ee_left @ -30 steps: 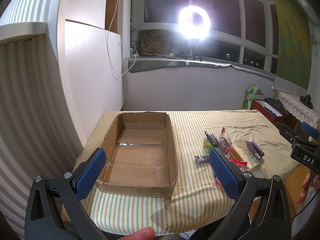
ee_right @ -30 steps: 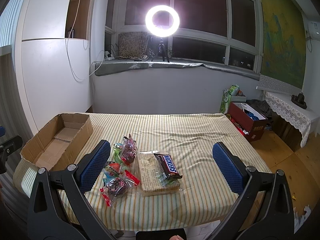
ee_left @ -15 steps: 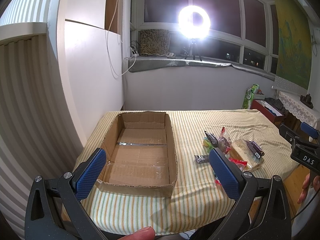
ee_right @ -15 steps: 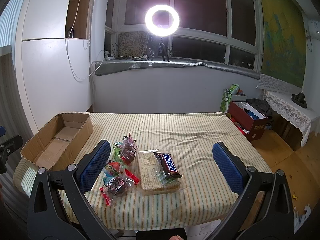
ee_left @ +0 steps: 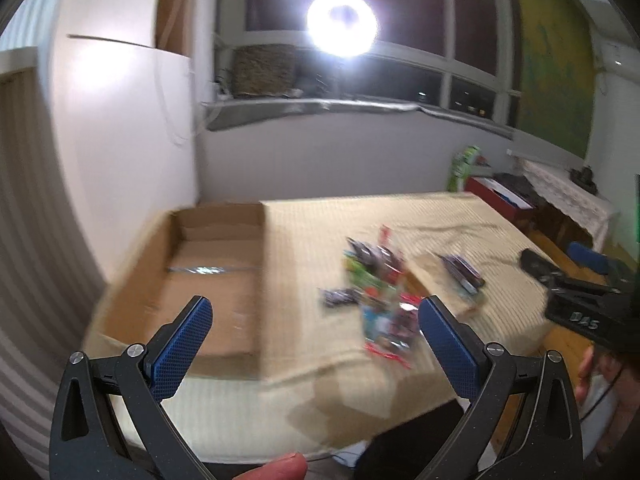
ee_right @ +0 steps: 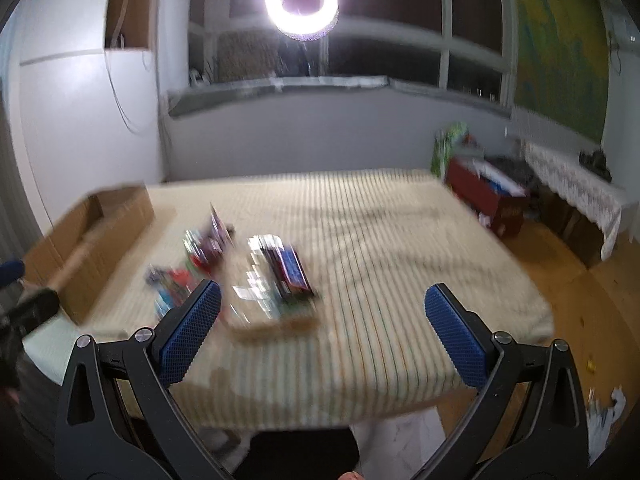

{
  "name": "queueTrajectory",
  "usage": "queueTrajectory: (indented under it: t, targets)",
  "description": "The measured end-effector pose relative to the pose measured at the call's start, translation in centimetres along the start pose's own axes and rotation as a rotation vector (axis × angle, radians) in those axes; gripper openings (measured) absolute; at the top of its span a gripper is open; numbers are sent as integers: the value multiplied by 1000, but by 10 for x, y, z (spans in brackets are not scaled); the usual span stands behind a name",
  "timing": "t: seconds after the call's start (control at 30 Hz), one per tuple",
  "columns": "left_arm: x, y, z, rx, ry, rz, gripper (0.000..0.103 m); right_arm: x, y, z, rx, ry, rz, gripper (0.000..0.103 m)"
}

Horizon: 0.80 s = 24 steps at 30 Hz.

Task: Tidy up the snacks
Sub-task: 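Move both tools to the snacks, closing right on Snickers while left grips red candy packet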

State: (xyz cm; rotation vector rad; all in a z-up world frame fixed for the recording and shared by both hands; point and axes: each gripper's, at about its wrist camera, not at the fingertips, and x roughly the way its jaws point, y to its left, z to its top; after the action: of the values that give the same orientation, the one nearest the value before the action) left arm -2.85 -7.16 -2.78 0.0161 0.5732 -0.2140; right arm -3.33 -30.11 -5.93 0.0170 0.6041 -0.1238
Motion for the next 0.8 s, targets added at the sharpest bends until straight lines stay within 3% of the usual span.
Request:
queueTrajectory:
  t: [0.13,0.37,0.5,0.57,0.8]
  targets:
    - [26,-24,-29,15,86,-78,102,17,-12,-27,11,72,7,103]
    - [47,-32,-57,8,141,-82,102,30,-21,-54,25,125,21,103]
    - [53,-31,-64,47,164,-55,102,33,-19,-52,29,129,42,103]
    - [56,-32,-65,66,162,-47,102,36,-20,-50,34,126,56,103]
    - [63,-33,-61,44,103,-145,102,53,-24,-38,63,122,112,103]
